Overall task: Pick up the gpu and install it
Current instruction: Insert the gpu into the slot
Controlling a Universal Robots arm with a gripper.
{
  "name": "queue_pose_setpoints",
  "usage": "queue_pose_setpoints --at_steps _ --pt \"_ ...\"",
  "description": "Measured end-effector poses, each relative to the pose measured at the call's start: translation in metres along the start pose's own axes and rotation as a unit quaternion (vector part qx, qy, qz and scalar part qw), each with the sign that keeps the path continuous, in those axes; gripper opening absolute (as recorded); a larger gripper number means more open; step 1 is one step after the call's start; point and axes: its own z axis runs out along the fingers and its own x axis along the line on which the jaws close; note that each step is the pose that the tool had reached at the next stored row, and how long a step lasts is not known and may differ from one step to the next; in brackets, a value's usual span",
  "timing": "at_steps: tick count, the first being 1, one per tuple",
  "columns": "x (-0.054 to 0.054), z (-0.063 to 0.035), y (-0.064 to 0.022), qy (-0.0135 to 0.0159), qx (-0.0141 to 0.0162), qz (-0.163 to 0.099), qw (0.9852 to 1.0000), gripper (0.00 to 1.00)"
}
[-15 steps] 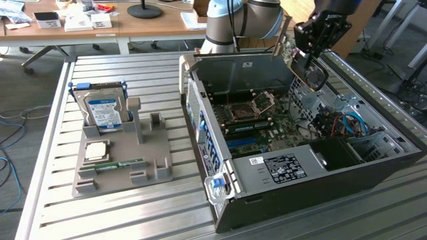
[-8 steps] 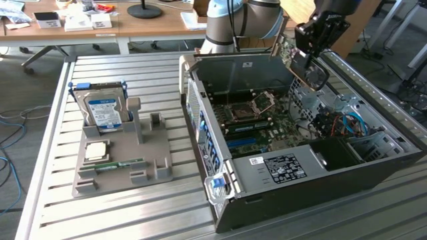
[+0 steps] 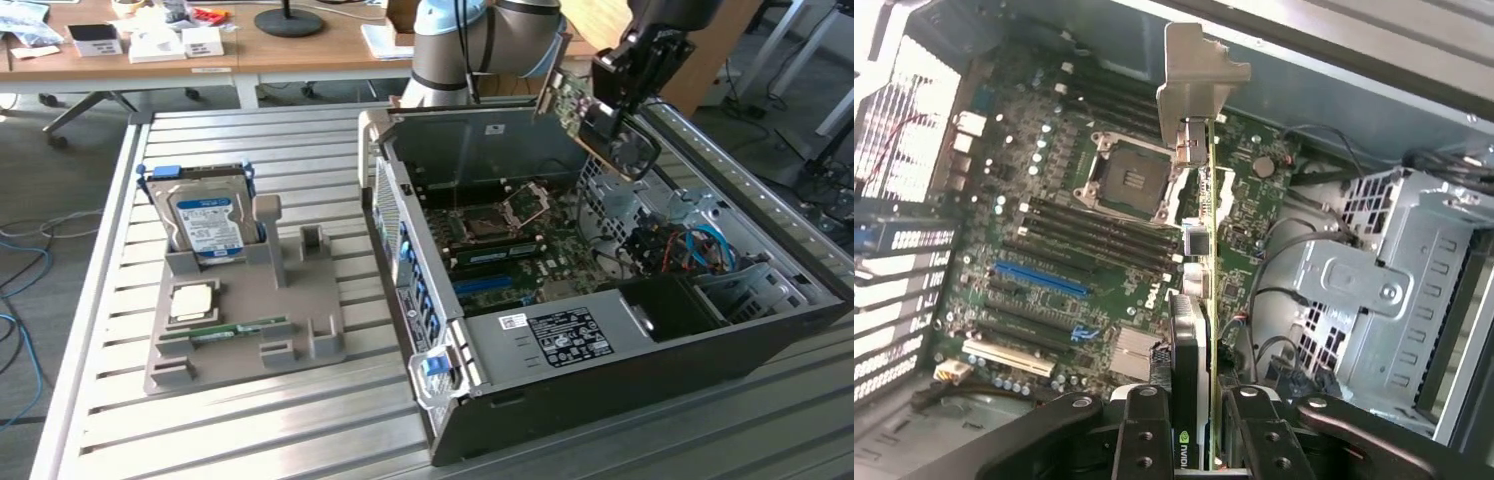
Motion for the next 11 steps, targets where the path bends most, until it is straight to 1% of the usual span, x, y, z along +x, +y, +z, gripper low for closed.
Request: queue_pose_setpoints --at_steps 3,6,9,11 --pt "0.0000 0.0001 0.0000 0.0007 -0.0004 -0.020 0.9998 0.27" --pt "-0.0001 0.0002 0.0000 0.0014 -0.0010 -0.041 0.9992 0.27" --pt "-0.0001 0.0002 0.0000 0.0021 -0.0015 -0.062 0.9980 0.27" --pt "-0.0001 0.0003 0.0000 0.0027 -0.0018 -0.078 0.9970 0.27"
